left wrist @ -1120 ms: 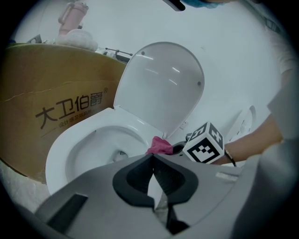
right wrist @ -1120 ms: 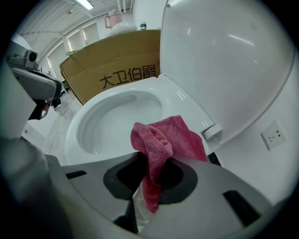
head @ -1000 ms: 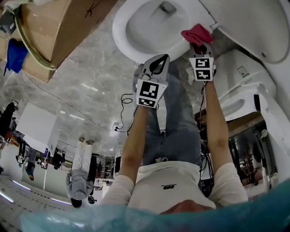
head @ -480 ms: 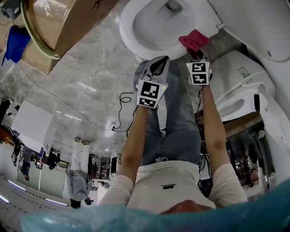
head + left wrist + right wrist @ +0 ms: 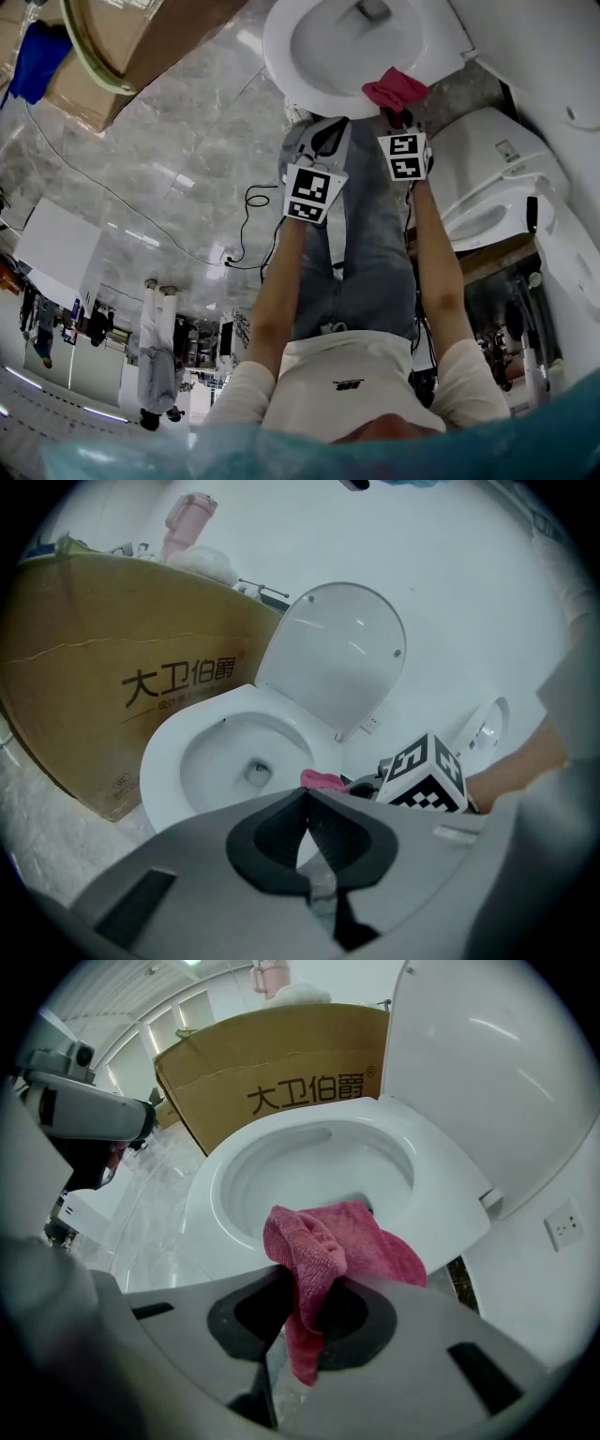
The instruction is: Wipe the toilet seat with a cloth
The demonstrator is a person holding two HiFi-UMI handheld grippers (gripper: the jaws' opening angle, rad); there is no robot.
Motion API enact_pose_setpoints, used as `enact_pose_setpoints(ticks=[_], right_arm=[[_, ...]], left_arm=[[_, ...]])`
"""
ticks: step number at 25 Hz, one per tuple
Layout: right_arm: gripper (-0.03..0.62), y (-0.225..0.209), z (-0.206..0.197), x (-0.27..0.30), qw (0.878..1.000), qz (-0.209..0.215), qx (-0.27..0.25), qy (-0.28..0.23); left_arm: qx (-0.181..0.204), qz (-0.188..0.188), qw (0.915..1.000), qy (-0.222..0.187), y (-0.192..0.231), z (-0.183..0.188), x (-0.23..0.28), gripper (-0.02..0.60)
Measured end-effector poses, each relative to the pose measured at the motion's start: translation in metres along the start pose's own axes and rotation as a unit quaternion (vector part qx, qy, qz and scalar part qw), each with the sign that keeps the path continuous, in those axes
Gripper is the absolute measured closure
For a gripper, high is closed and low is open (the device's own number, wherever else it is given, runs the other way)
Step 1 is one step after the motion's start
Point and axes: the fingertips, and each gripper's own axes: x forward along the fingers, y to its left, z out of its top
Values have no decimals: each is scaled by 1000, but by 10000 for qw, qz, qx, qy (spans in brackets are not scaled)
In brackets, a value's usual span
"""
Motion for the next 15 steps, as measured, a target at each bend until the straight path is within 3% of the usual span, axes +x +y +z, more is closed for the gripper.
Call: enact_pose_setpoints(ticks=[15], right_arm=[[540,68,6,9,9988,299,-378,131]], left_arm=[[-467,397,9981,-118,34,-32,-41,575]])
